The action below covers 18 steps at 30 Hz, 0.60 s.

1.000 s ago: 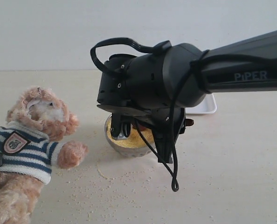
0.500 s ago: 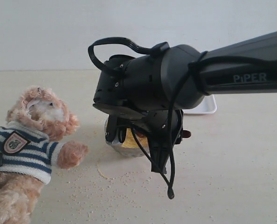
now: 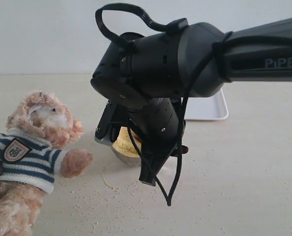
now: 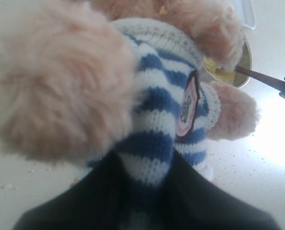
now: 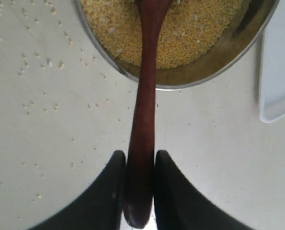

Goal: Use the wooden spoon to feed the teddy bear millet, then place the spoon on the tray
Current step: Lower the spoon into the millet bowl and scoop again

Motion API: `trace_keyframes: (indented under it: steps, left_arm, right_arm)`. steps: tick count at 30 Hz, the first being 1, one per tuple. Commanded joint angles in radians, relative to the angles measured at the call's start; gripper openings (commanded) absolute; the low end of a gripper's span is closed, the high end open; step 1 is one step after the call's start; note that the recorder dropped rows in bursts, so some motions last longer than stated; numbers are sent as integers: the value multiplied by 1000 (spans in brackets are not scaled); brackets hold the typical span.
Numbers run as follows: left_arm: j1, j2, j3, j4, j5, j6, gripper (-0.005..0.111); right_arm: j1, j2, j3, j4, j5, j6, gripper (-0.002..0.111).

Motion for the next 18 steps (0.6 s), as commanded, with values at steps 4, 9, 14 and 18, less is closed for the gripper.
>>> trace_keyframes:
  steps: [4, 9, 14, 18]
  left_arm:
    - [3, -8, 2, -16, 8, 6, 5]
    - [3, -8, 2, -16, 8, 6, 5]
    - [3, -8, 2, -16, 8, 6, 5]
    - [3, -8, 2, -16, 8, 6, 5]
  right_arm:
    - [-39, -18, -17, 106, 3, -7, 0]
    - [-59, -55, -17, 161, -25, -7, 0]
    - [-72, -91, -17, 177, -25, -7, 0]
    - [-98, -103, -17, 222, -21, -5, 0]
